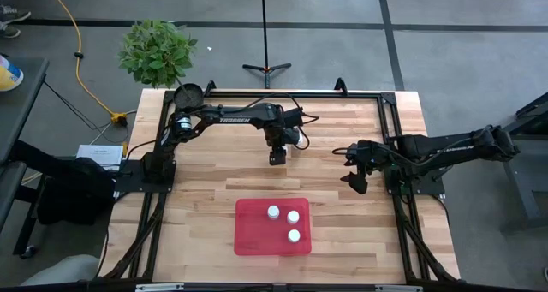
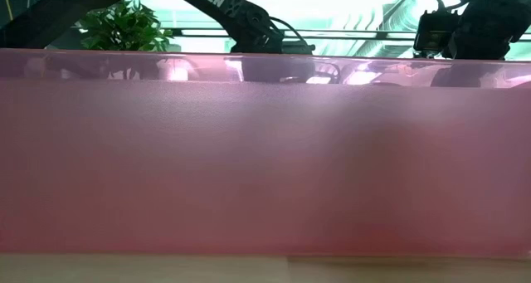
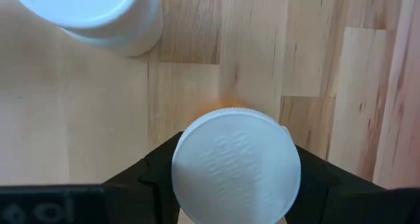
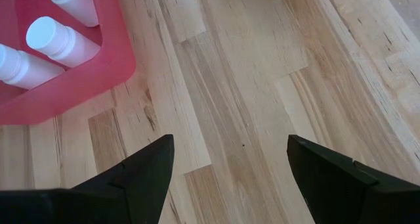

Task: Pick and place pill bottles into a basket
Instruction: Put the orange medicine bottle into the red bin

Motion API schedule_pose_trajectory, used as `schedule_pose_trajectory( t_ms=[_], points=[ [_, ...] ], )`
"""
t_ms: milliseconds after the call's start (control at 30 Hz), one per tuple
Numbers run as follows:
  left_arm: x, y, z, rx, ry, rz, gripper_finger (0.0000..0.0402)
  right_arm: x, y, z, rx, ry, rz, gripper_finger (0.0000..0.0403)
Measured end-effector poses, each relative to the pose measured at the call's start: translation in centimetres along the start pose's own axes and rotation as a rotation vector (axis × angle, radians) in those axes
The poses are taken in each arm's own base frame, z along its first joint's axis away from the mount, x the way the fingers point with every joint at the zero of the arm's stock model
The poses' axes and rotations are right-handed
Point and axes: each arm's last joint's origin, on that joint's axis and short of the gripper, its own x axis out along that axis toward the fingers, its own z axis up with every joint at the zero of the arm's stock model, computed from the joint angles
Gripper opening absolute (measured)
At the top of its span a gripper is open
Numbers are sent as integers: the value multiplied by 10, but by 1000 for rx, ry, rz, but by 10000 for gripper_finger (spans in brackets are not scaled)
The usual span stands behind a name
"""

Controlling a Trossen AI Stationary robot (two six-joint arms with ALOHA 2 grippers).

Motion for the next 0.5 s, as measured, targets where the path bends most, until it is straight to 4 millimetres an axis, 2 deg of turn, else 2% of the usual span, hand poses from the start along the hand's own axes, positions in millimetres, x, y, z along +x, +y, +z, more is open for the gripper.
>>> schedule_pose_trajectory(
  t_ms=[167,500],
  points=[
    [-5,-1,0,7,23,6,226,0,0,0,5,1,0,287],
    [-44,-6,16,16,1,28,226,0,0,0,7,2,-1,287]
  ],
)
